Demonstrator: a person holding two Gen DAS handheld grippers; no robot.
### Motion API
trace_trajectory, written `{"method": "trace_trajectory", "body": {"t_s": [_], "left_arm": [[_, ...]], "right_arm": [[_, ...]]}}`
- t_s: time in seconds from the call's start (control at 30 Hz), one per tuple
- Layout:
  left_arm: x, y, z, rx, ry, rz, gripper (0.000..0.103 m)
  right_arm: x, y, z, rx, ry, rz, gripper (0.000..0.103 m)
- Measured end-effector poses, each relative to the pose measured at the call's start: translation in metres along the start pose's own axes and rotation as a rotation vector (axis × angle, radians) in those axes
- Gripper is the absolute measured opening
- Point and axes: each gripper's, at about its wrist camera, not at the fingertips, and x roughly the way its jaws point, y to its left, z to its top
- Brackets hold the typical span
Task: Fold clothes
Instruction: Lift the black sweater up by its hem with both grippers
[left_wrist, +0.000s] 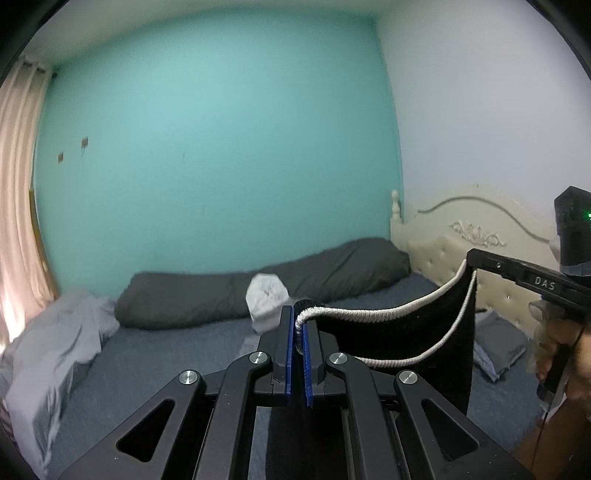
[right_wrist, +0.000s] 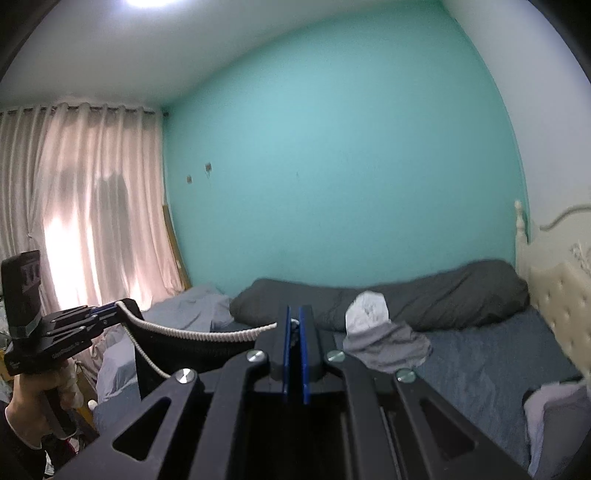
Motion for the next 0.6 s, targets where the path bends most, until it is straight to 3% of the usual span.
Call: {"method": "trace_trajectory", "body": {"t_s": [0.3,0.6], "left_arm": [[0.047,0.001,-0.073,-0.017,0.129,0.005,0.004],[0.119,0.012,-0.12,-0.056,0.253,0.003,0.004]], "right_arm": [[0.047,-0.022,-0.064,0.073,0.14,-0.021,0.004],[0.108,-0.053,-0.118,0.112,0.27,-0.01,0.004]]}}
